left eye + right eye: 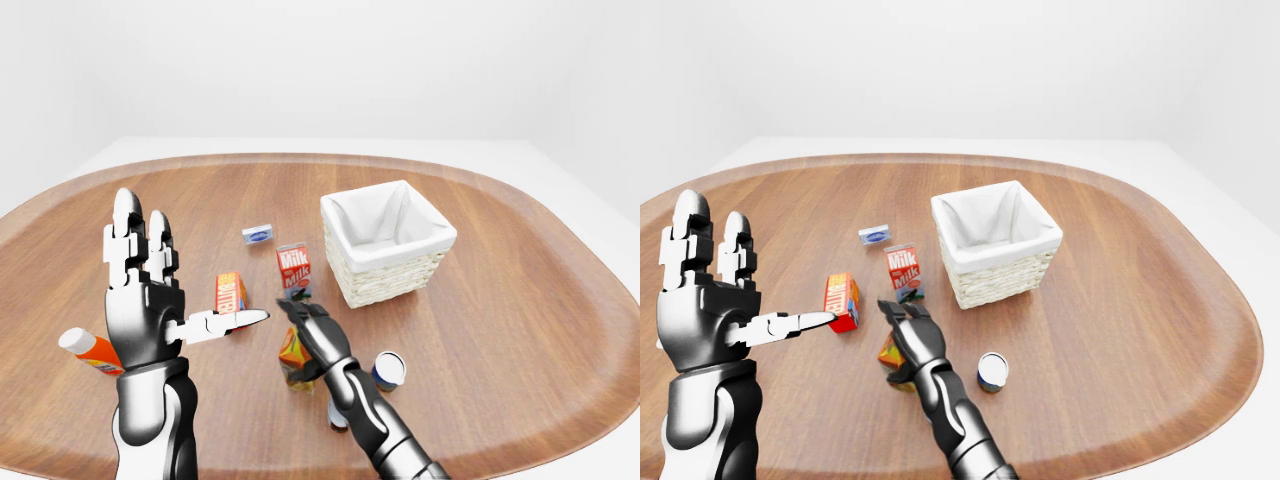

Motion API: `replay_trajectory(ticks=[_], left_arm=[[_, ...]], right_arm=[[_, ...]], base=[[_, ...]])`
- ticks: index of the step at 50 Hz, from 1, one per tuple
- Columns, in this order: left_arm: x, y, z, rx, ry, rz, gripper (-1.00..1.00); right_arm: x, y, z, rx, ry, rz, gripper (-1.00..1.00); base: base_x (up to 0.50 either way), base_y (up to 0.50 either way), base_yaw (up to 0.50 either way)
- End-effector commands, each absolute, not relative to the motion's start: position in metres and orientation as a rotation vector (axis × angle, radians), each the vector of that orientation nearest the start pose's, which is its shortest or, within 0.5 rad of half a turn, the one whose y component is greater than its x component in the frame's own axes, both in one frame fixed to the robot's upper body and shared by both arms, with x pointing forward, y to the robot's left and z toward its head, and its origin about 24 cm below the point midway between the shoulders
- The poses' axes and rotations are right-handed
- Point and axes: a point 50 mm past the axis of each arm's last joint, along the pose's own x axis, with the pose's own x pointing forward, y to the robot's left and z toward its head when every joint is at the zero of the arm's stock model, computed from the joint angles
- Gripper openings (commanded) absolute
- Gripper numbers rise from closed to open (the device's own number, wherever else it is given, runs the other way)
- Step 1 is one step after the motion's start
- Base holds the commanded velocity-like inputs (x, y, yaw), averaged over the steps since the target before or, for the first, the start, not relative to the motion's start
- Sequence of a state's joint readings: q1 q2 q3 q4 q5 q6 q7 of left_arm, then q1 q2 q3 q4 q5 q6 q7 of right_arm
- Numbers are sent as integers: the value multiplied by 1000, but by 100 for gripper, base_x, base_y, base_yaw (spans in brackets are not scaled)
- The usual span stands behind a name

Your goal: Pick up the orange juice, and put it in the basket.

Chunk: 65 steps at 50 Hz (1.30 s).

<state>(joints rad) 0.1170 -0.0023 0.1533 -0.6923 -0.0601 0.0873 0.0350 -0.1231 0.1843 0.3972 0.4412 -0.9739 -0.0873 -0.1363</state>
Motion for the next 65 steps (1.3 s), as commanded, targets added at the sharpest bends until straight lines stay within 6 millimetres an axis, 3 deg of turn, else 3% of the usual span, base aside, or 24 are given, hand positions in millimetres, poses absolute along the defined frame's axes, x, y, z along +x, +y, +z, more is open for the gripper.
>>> replay_trajectory(ticks=[1,25,41,65], left_arm=[[199,188,164,-4,-496,191,100],[199,188,164,-4,-496,191,100],[199,188,164,-4,-496,191,100],[199,189,165,-13,-505,198,100]], right_arm=[[233,-7,-43,-861,70,486,-100],[232,-6,-40,-870,56,498,-100],[248,-8,0,-943,-107,503,-100],[253,-9,7,-959,-140,478,-100]], base=[[0,0,0],[0,0,0],[0,0,0],[0,0,0]])
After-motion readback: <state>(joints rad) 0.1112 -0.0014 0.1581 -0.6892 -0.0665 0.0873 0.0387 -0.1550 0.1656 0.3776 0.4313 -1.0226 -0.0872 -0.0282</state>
